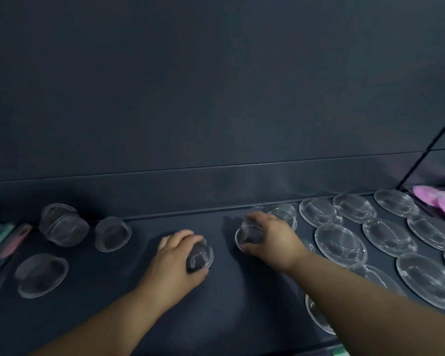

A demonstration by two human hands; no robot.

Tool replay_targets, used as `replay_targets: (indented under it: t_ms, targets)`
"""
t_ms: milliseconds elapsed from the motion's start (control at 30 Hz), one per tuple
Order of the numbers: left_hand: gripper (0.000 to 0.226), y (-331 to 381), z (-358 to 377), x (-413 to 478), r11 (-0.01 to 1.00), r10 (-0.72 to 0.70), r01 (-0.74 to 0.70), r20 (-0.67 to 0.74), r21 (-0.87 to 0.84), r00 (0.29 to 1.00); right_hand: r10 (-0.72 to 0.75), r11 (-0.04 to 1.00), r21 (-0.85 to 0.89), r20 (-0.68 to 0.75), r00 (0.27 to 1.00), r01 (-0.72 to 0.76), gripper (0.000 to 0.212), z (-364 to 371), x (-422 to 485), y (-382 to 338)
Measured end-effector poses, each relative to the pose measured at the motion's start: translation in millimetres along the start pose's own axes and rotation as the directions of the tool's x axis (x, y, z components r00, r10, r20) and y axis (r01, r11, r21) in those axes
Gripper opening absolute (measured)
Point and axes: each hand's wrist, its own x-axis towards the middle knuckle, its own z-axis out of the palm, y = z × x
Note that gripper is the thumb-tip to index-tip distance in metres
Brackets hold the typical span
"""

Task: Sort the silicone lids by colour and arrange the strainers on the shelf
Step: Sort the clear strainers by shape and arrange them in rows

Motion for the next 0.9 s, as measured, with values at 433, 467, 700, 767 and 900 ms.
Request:
replay_targets:
  t_ms: [433,467,700,767,900]
  targets:
    - [0.072,21.4,33.4,90.4,0.952,-0.284,0.274,-0.063,-0.137,0.957,-0.048,0.995,-0.08,0.157,0.986,0.062,0.071,-0.1,67.9,18.5]
    - [0.074,19.7,34.0,92.0,0.947,-0.298,0.287,-0.067,-0.142,0.952,-0.056,0.994,-0.079,0.171,0.984,0.07,0.071,1.1,69.2,20.0]
    - [0.078,17.0,33.4,88.7,0.947,-0.298,0.291,-0.03,-0.137,0.954,-0.097,0.994,-0.033,0.17,0.981,0.104,0.068,4.2,72.8,22.6]
    - [0.084,19.8,28.7,85.7,0.953,-0.276,0.271,-0.02,-0.133,0.961,-0.103,0.993,-0.033,0.176,0.979,0.11,0.072,3.6,72.2,19.9]
    - [0.087,16.7,13.8,67.8,0.956,-0.258,0.248,-0.046,-0.157,0.965,-0.129,0.99,-0.049,0.088,0.988,0.134,0.074,2.3,70.8,10.3]
